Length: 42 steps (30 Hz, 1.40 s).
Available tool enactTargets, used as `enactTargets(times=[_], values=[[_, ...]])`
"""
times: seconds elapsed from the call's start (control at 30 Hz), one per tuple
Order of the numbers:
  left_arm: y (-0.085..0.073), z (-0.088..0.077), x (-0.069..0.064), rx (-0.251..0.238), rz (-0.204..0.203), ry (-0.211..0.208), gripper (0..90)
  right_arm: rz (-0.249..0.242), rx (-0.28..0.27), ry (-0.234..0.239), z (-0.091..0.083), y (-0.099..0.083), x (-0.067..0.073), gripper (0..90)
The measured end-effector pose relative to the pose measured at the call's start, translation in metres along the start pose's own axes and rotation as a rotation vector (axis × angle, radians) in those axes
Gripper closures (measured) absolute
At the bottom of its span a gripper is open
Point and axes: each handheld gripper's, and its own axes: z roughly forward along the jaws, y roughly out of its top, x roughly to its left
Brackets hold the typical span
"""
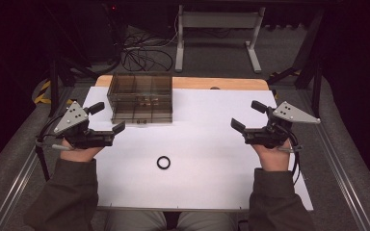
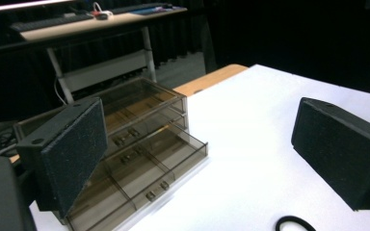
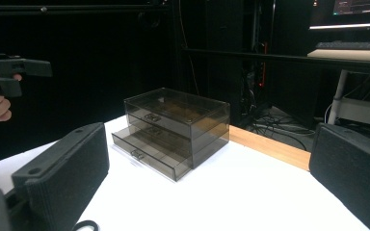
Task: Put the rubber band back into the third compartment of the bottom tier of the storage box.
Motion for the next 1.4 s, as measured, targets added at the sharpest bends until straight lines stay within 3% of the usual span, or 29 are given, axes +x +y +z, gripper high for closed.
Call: enactTargets(times=[0.57, 1.4], values=[[-0.01, 0.02, -0.01, 0.101, 0.035, -0.122, 13.0, 0.012, 0.006, 0.012, -0.001, 0.002, 0.001, 0.8], [-0.031, 0.056, -0.03, 0.217, 0.075, -0.203, 17.1, 0.015, -0.002, -0.007, -0.005, 0.005, 0.001, 0.8]])
